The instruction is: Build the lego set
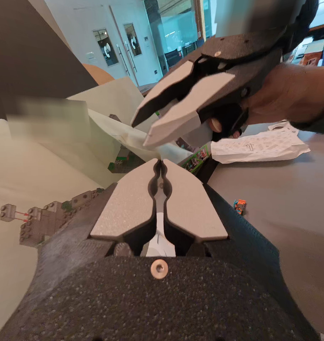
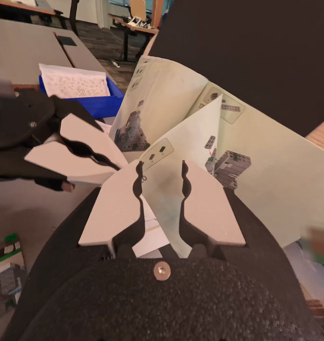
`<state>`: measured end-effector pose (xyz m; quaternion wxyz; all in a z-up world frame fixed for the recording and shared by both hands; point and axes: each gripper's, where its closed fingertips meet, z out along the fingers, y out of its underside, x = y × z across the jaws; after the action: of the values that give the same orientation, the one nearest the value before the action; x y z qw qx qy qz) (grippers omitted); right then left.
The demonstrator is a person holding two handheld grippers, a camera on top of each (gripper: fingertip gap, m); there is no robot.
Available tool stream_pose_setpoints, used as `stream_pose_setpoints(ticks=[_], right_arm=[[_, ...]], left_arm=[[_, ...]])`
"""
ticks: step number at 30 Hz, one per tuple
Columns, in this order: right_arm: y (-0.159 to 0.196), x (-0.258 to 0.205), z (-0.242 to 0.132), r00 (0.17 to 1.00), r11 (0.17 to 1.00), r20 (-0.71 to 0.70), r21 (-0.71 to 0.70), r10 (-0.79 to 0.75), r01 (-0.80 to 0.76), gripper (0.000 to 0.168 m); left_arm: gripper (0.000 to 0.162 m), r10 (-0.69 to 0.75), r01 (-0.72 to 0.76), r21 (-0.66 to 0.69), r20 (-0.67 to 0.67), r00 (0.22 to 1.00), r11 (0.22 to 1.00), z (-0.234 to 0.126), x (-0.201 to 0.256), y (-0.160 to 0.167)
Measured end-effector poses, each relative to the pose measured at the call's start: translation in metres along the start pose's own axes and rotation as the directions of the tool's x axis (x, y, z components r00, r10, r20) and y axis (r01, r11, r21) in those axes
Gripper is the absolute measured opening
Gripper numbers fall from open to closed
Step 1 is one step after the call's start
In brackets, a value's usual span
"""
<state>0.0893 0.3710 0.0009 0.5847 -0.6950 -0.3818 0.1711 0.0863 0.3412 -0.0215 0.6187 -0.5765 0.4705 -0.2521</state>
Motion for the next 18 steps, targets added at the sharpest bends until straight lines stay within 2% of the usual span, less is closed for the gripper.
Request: stream_pose_setpoints(ticks=[5, 10, 18], right_arm=[[-0.001, 0.016, 0.002, 0.992, 0.995, -0.073, -0.013, 0.102, -0.104, 0.041], [0.007, 0.014, 0.007, 0.989, 0.992, -0.119, -0.086, 0.085, -0.096, 0.045], [0.011, 0.021, 0.005, 0.983, 0.99, -0.169, -0.115, 0.066, -0.086, 0.047]], left_arm=[[0.0, -0.012, 0.012, -0.016, 0.002, 1.0, 1.0, 0.013, 0.005, 0.006], [0.0, -0.021, 0.022, -0.013, 0.005, 1.0, 1.0, 0.017, 0.006, 0.007], [0.0, -0.03, 0.03, -0.009, 0.009, 0.999, 0.999, 0.017, 0.007, 0.008]])
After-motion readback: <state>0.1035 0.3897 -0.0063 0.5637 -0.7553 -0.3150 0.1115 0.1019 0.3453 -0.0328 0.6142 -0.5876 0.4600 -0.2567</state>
